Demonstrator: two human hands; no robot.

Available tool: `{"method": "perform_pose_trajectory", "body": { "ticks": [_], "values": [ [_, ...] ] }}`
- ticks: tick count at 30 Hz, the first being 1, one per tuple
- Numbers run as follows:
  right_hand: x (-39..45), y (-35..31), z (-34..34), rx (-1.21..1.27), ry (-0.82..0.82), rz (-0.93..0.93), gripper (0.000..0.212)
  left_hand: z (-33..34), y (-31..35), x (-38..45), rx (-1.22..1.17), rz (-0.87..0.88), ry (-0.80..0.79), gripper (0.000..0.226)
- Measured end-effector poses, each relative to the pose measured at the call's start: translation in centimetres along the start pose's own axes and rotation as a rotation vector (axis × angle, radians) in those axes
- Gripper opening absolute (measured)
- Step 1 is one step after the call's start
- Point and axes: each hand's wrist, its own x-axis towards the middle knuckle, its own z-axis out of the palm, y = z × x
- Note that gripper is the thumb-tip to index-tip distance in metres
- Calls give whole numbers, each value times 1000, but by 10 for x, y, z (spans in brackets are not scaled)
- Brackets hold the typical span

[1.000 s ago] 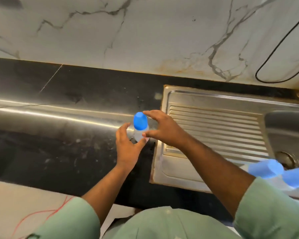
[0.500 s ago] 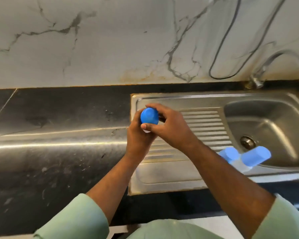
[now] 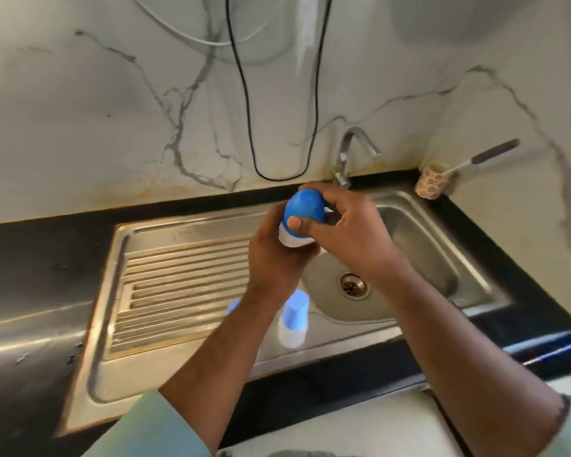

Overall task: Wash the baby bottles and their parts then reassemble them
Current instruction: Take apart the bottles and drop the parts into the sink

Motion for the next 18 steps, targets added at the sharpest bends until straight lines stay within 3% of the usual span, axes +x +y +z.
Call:
{"method": "perform_pose_trajectory", "body": {
  "ticks": [4, 9, 14, 18],
  "values": [
    [6, 44, -34, 85, 31, 52, 30, 59, -6, 2, -126, -165, 9, 55],
    [16, 82, -69, 185, 121, 139, 31, 114, -16, 13, -183, -196, -50, 56],
    [25, 110, -110, -29, 71, 207, 43, 160, -25, 16, -194, -173, -211, 60],
    [46, 140, -135, 92, 3, 228, 37, 183, -43, 32, -283, -279, -263, 66]
  ]
}}
